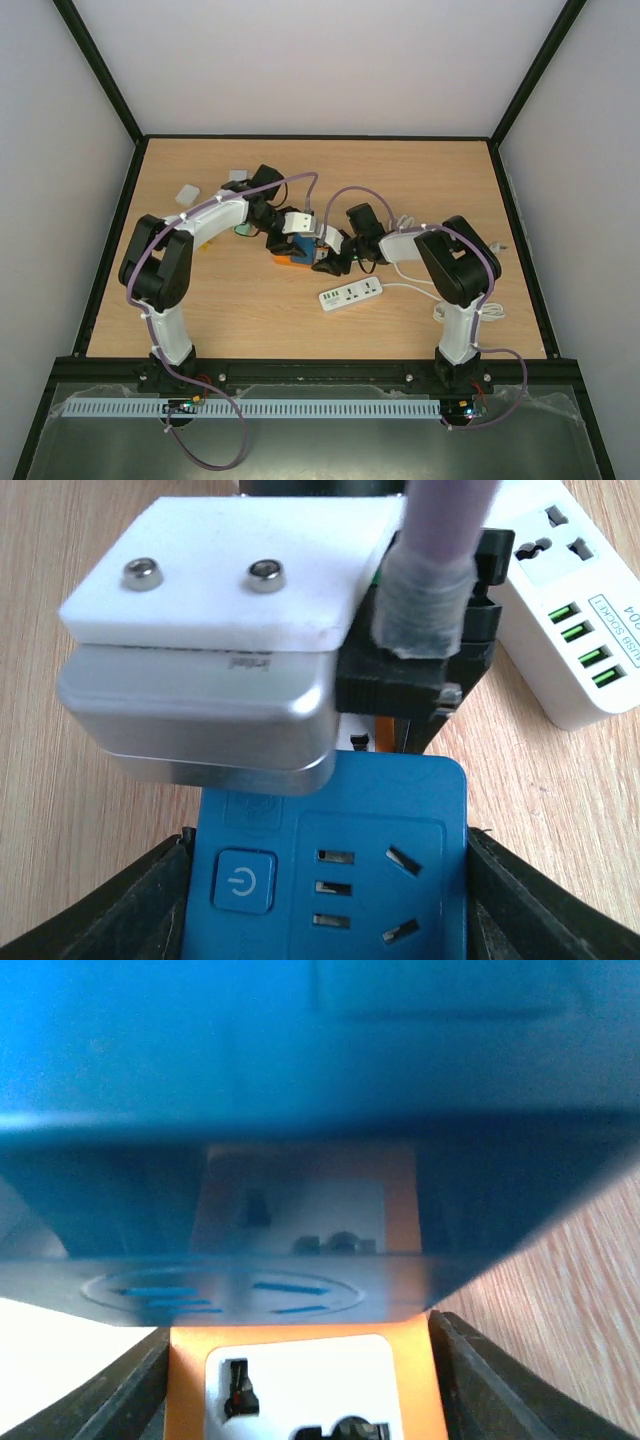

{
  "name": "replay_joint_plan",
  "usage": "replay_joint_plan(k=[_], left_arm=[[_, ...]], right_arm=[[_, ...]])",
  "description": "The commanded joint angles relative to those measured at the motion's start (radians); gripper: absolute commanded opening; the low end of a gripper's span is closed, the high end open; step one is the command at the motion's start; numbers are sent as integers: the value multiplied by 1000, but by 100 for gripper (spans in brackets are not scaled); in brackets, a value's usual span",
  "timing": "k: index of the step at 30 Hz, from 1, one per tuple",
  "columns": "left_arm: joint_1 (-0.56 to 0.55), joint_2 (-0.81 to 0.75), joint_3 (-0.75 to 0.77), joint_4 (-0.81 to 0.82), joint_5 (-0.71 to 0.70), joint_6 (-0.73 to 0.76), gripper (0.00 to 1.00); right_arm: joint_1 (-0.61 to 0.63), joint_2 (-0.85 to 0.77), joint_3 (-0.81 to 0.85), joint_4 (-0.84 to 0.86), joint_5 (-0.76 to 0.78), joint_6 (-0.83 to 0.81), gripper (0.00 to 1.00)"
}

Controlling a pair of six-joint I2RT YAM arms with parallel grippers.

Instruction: Pull the plug off the socket

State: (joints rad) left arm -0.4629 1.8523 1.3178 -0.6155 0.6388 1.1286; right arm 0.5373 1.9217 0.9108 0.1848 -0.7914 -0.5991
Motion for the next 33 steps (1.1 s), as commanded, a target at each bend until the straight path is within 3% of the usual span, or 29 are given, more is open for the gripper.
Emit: replay_joint_plan(k=[1,10,15,24,33], left_arm=[[-19,-9,-17,-2,40,-7,44],[-19,-30,31,-42,76,-32,44],[-17,-36,76,-72,92,-38,43],[-2,-45,125,-112,117,-31,41],[5,-66,121,-152,44,15,41]], right_arm=[[3,-29,-18,2,-19,12,55],[4,4,-10,-23,-2,-19,16],[5,21,5,-55,32,-47,3],[7,41,16,-76,63,-62,2],[8,45,17,-79,61,-65,2]])
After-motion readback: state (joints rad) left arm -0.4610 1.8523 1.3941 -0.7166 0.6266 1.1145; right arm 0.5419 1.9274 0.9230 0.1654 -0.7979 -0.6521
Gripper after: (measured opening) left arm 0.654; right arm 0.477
